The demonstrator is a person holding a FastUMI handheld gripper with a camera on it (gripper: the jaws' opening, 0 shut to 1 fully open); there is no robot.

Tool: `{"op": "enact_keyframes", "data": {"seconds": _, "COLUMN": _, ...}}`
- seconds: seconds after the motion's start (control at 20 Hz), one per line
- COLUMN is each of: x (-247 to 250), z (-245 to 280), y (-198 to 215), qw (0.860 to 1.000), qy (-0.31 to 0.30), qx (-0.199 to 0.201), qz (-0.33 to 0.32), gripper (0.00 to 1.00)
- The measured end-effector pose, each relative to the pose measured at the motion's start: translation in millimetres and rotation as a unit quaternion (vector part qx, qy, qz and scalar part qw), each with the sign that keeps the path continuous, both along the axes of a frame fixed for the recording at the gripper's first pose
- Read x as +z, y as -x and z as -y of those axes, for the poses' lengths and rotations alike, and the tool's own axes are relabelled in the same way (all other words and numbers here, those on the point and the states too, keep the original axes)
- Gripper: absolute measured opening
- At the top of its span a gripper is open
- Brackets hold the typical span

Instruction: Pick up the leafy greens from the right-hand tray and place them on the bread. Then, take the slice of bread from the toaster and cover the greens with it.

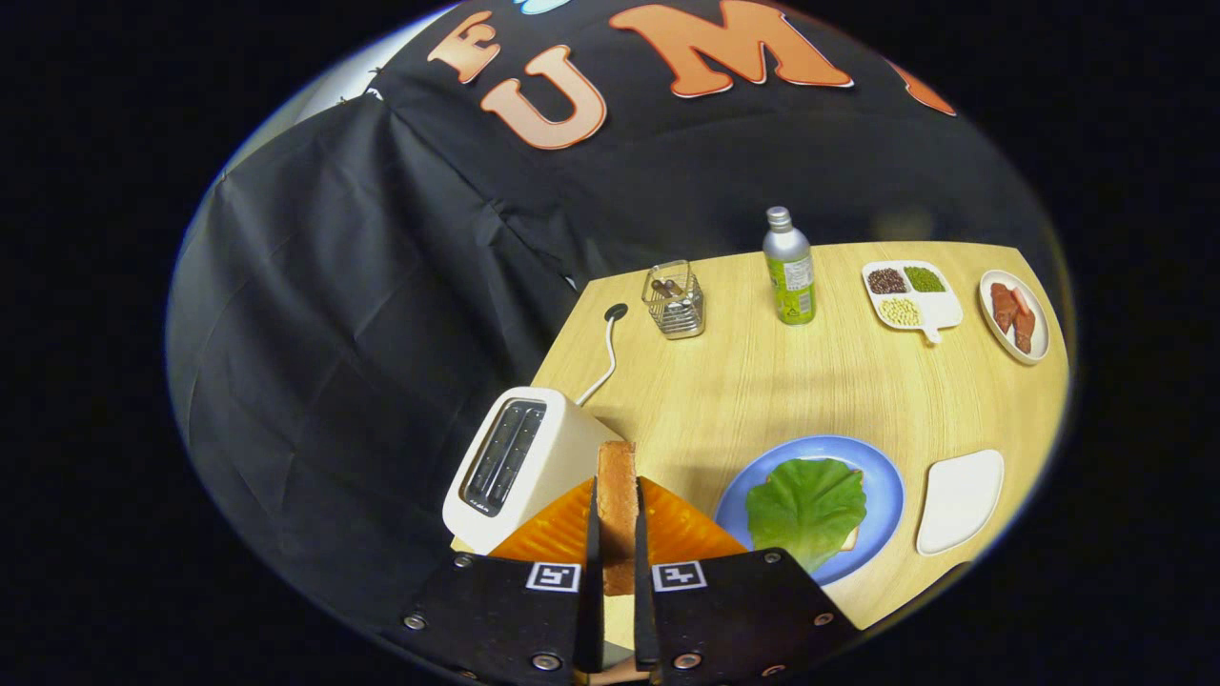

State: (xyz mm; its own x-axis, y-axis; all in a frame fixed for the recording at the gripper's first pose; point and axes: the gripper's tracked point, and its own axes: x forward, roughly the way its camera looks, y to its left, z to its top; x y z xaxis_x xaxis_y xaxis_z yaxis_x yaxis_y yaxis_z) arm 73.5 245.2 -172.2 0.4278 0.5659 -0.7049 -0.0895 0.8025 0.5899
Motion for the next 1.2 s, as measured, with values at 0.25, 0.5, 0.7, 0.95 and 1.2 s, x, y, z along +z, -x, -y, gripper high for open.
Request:
{"op": "enact_keyframes", "data": {"seconds": 0.25, "x": -29.9, "z": 27.3, "y": -1.4, "qw": 1.0, "qy": 0.0, "qx": -0.015, "qz": -0.015, "gripper": 0.13}}
{"op": "enact_keyframes", "data": {"seconds": 0.5, "x": -62.6, "z": 51.0, "y": 5.2, "qw": 0.999, "qy": -0.002, "qx": -0.028, "qz": -0.037, "gripper": 0.13}}
{"op": "enact_keyframes", "data": {"seconds": 0.7, "x": -83.7, "z": 71.4, "y": 8.7, "qw": 0.998, "qy": 0.001, "qx": -0.044, "qz": -0.04, "gripper": 0.13}}
{"op": "enact_keyframes", "data": {"seconds": 0.95, "x": -112.0, "z": 78.6, "y": 9.0, "qw": 0.997, "qy": -0.013, "qx": -0.055, "qz": -0.058, "gripper": 0.13}}
{"op": "enact_keyframes", "data": {"seconds": 1.2, "x": -133.3, "z": 86.5, "y": 6.1, "qw": 0.997, "qy": -0.015, "qx": -0.06, "qz": -0.055, "gripper": 0.13}}
